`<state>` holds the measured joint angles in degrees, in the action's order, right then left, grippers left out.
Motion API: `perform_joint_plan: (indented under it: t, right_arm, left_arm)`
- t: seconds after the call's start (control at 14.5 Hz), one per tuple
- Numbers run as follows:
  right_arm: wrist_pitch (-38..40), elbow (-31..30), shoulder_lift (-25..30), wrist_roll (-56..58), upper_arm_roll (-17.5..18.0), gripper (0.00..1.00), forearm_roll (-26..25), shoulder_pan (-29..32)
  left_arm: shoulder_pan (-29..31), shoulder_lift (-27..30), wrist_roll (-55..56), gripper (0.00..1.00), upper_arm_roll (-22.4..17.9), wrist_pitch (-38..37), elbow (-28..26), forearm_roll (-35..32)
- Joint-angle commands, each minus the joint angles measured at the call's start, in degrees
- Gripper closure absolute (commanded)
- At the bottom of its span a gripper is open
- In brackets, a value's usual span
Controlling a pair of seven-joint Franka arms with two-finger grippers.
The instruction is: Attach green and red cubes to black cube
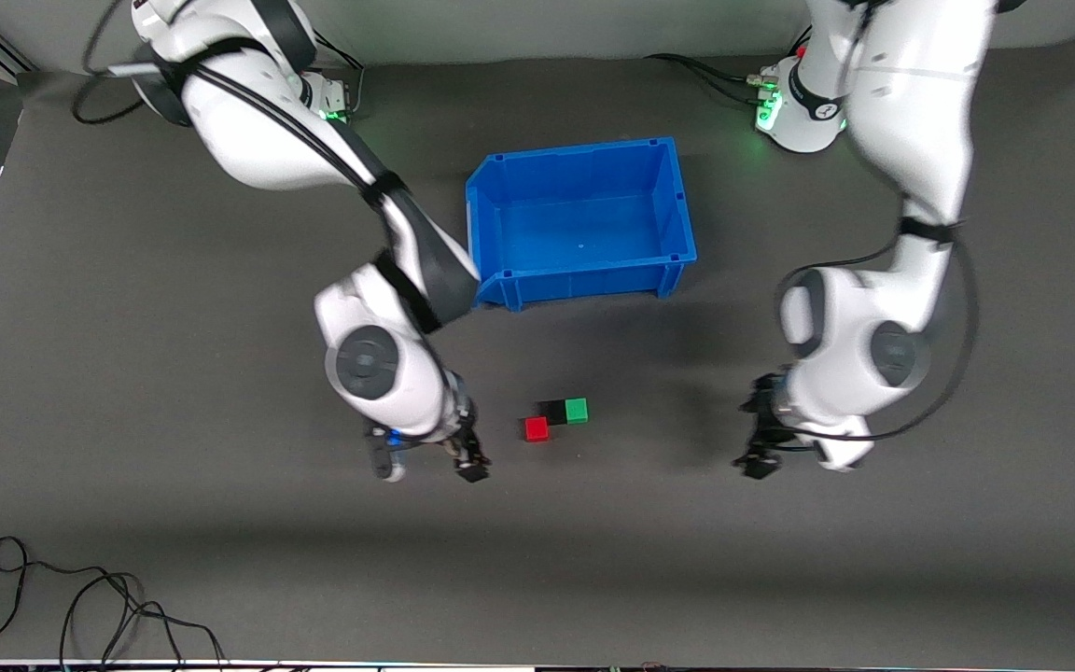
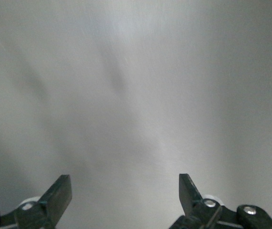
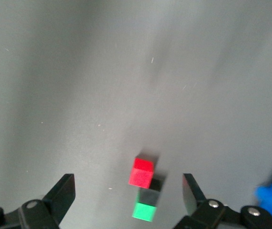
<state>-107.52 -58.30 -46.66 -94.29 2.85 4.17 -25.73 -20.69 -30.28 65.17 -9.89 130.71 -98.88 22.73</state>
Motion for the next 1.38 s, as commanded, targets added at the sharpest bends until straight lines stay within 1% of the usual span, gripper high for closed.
perform_joint_plan:
  t: [0.0,0.14,0.28,0.48,0.55,0.62,0.69,0.76,0.83,0.9,0.97,1.04,1.18,1.31]
  right_arm:
    - [8.8,-1.8,7.6,13.8,-0.1,0.00,-0.2,1.3]
    - [15.2,-2.4,12.3,23.5,-0.5,0.01,-0.5,3.2]
    - [22.6,-2.4,15.9,33.1,-0.7,0.00,-0.6,5.5]
    - [30.6,-2.4,20.4,46.3,-0.7,0.00,-0.6,10.0]
    - [33.1,-2.8,21.9,51.3,-0.7,0.00,-0.6,11.7]
    - [34.9,-3.7,23.6,56.4,-0.7,0.00,-0.7,13.2]
    - [35.4,-5.9,26.0,60.9,-0.8,0.00,-0.7,15.1]
    - [35.2,-9.0,28.4,65.4,-1.9,0.00,-1.4,15.6]
    - [34.8,-11.3,30.1,70.9,-2.9,0.00,-3.4,15.6]
    - [34.6,-12.1,30.8,76.0,-3.7,0.00,-4.8,15.6]
    - [34.2,-12.3,31.0,78.8,-4.7,0.00,-5.0,15.6]
    - [33.6,-12.6,31.1,79.4,-5.5,0.00,-4.9,15.6]
    - [31.1,-15.0,32.5,82.2,-6.1,0.00,-4.5,15.6]
    - [26.2,-21.1,36.2,82.9,-7.2,0.00,-4.3,15.6]
  left_arm:
    - [4.9,6.6,-14.7,0.00,0.4,-10.6,-1.5,-4.1]
    - [7.8,8.9,-21.0,0.00,0.4,-17.9,1.4,-9.5]
    - [8.3,9.5,-29.5,0.00,0.3,-26.3,5.5,-13.6]
    - [11.3,10.4,-46.0,0.00,0.2,-35.4,12.7,-14.2]
    - [11.6,11.1,-51.1,0.00,0.2,-36.8,14.3,-14.3]
    - [11.6,12.0,-55.4,0.00,0.0,-37.4,14.8,-14.5]
    - [11.6,13.5,-59.2,0.00,0.0,-37.7,14.8,-15.7]
    - [11.4,15.3,-61.7,0.00,0.0,-38.5,14.3,-17.2]
    - [11.1,16.6,-62.8,0.00,0.1,-39.6,14.2,-18.5]
    - [11.1,18.0,-63.1,0.00,0.1,-39.8,14.2,-18.8]
    - [11.3,19.5,-63.1,0.00,0.2,-39.8,14.2,-18.7]
    - [11.2,20.9,-63.2,0.00,0.2,-39.8,14.0,-18.8]
    - [10.8,24.2,-64.4,0.00,0.2,-39.7,11.8,-18.9]
    - [10.8,26.7,-66.4,0.00,0.3,-39.7,10.0,-19.7]
